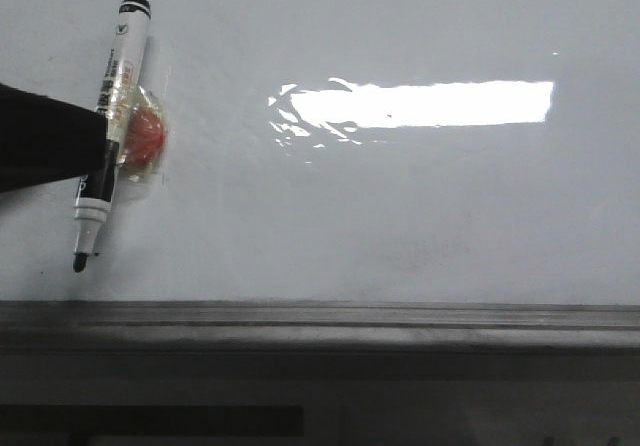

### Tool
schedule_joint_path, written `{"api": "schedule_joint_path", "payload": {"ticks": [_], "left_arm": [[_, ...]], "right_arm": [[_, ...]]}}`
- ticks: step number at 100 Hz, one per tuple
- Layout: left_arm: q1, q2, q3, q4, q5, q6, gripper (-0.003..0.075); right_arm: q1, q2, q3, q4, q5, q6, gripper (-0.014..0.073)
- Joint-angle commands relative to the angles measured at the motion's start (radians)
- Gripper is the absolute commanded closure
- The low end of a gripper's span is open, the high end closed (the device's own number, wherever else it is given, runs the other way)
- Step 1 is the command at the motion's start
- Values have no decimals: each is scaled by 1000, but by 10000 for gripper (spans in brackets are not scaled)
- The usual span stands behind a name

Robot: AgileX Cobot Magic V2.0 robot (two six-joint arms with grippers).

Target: Write number 6 on whiteboard

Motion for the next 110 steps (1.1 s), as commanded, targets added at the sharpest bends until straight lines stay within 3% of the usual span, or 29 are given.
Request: {"api": "schedule_joint_path", "payload": {"ticks": [1, 25, 46, 53, 72, 83, 99, 110], "left_arm": [[-22, 40, -25, -19, -135, -8, 248], [-46, 143, -25, -35, -168, -69, 253], [-46, 197, -25, -66, -172, -79, 339], [-46, 205, -25, -122, -172, -83, 416], [-46, 206, -25, -202, -174, -83, 738], [-46, 206, -25, -202, -176, -83, 739], [-46, 171, -34, -187, -122, -83, 739], [-46, 120, -60, -62, -48, -83, 739]], "right_arm": [[2, 18, -34, 9, -79, -5, 657], [2, 18, -34, 9, -79, -5, 657], [2, 18, -34, 9, -79, -5, 657], [2, 18, -34, 9, -79, -5, 657], [6, 18, -34, 9, -75, -5, 657], [57, 18, -34, 0, -72, -5, 657], [223, 51, -50, -17, -39, -21, 657], [329, 122, -98, -15, 23, -61, 657]]}}
